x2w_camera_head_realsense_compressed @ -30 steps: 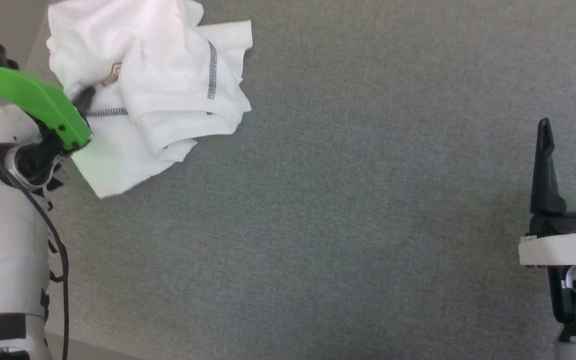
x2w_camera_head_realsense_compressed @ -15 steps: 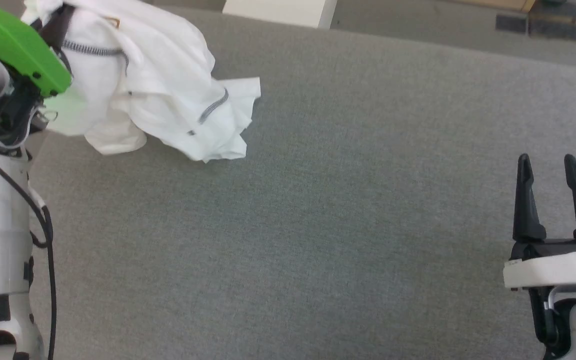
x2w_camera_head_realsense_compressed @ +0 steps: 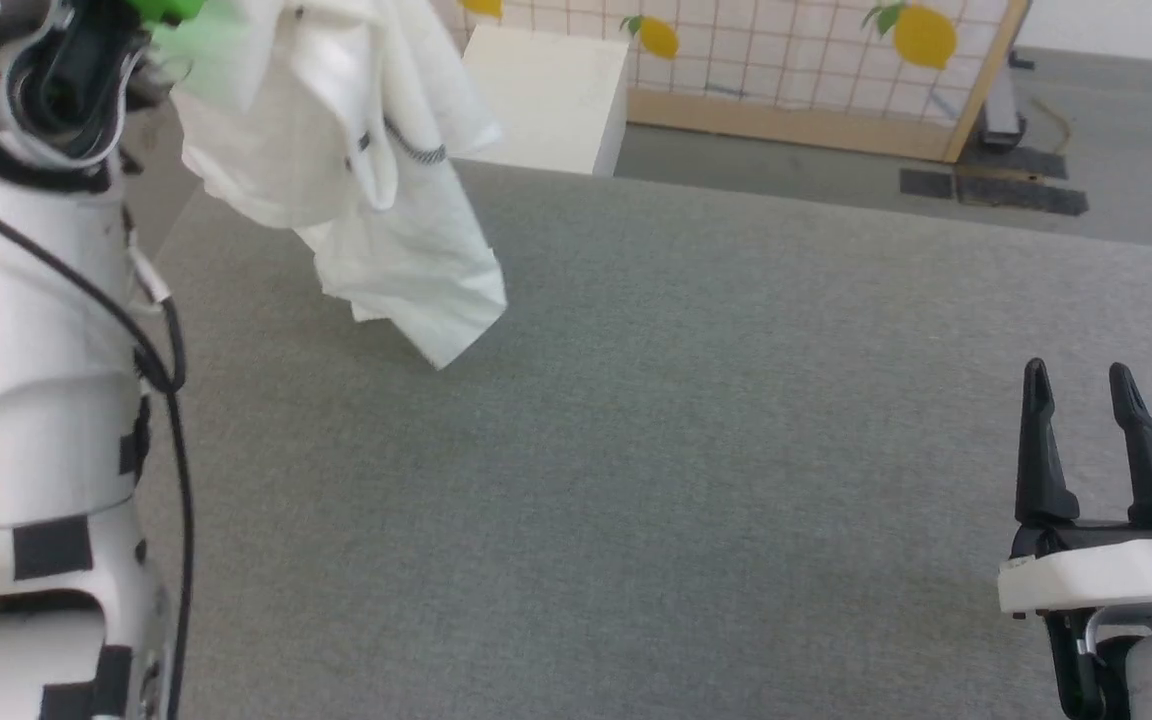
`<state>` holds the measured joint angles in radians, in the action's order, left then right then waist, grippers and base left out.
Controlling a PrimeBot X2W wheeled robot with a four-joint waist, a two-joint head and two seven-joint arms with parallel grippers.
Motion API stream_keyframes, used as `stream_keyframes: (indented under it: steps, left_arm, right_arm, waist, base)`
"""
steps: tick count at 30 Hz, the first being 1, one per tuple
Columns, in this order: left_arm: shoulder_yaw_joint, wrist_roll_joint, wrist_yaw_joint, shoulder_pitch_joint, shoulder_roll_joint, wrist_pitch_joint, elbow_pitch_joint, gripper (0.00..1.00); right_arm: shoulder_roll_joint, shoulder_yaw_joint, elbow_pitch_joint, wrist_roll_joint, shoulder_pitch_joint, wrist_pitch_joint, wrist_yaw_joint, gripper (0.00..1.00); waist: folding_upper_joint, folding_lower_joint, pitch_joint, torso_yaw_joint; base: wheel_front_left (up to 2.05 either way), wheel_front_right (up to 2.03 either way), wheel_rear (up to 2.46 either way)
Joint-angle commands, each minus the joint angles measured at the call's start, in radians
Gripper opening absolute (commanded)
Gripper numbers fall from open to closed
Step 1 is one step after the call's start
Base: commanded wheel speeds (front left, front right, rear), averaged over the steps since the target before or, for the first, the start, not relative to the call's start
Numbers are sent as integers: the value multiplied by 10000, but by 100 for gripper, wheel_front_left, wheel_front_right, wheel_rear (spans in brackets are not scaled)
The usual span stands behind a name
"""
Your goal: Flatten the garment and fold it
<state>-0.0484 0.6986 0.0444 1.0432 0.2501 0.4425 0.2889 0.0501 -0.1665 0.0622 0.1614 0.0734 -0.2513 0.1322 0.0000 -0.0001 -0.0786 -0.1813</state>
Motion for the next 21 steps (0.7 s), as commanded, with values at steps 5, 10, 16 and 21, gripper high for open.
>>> stream_keyframes:
  steps: [5, 10, 16, 21]
  left_arm:
    - [-359, 170, -329, 841, -1010, -297, -474, 0]
    - [-571, 452, -429, 1184, -1563, -487, -656, 0]
    - [-1034, 1110, -571, 1746, -1927, -819, -806, 0]
    - [-1869, 2145, -838, 2189, -1991, -1216, -1030, 0]
  right_arm:
    - [1, 45, 184, 188, -241, -98, -15, 100]
    - [1, 87, 180, 245, -214, -102, -15, 100]
    - [1, 145, 163, 299, -194, -103, -15, 100]
    - [1, 198, 194, 358, -182, -104, -15, 100]
  waist:
    - [0, 1, 650, 825]
    - [0, 1, 778, 1205]
    - [0, 1, 784, 1660]
    - [0, 1, 748, 1982]
  base:
    - [0, 0, 0]
    - [0, 0, 0]
    - [0, 0, 0]
    - [0, 0, 0]
